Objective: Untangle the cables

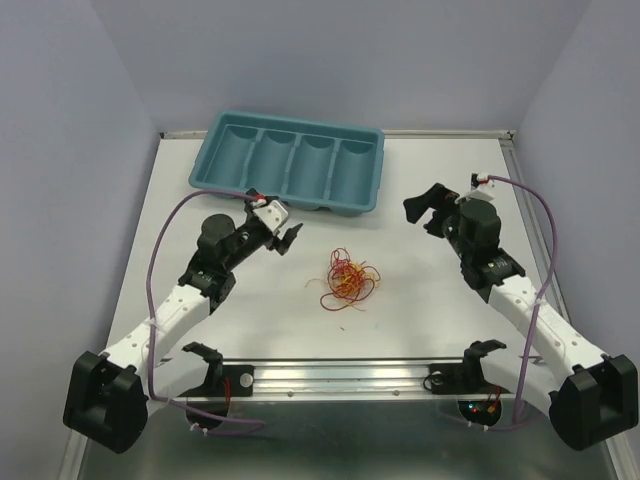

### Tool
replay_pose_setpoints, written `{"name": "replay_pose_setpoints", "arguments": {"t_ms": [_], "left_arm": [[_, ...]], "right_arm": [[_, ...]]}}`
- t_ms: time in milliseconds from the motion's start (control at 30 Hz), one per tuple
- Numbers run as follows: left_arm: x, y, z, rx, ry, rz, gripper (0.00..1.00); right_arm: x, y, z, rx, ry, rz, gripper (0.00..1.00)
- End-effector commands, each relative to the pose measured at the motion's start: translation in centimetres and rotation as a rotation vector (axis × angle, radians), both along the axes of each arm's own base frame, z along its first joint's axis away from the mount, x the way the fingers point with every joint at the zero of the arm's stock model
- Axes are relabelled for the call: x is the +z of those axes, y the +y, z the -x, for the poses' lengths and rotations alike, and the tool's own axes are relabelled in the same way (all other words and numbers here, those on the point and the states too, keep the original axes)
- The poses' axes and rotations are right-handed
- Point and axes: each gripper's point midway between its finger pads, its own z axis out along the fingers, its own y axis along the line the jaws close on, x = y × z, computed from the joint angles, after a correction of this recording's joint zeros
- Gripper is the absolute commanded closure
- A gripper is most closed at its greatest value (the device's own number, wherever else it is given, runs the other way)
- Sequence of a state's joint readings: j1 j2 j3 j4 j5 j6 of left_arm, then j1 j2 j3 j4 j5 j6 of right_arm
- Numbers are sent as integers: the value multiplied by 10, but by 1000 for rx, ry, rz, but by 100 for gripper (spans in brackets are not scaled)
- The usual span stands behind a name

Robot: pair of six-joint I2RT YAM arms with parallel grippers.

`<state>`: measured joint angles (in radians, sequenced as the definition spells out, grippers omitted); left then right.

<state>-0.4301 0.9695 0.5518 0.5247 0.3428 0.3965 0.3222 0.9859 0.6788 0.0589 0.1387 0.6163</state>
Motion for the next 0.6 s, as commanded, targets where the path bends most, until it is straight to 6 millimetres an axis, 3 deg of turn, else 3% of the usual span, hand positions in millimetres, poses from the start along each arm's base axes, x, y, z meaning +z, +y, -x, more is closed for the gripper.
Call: {"name": "replay_pose_setpoints", "arguments": {"t_ms": [0,167,300,400,567], "left_arm": [[-5,-26,16,-197,8,-72,10],[-46,-71,49,-375,93,-222,10],[-73,-90,65,-417,125,-296,11],[-91,-104,69,-438,174,-328,11],[-116,-117,47,-322,221,-379,22]], "right_arm": [[13,4,3,38,-49,11,0],[19,31,10,218,-50,28,1],[14,35,8,235,-25,36,2],[16,32,8,221,-32,41,2],[22,31,10,219,-51,41,2]]}}
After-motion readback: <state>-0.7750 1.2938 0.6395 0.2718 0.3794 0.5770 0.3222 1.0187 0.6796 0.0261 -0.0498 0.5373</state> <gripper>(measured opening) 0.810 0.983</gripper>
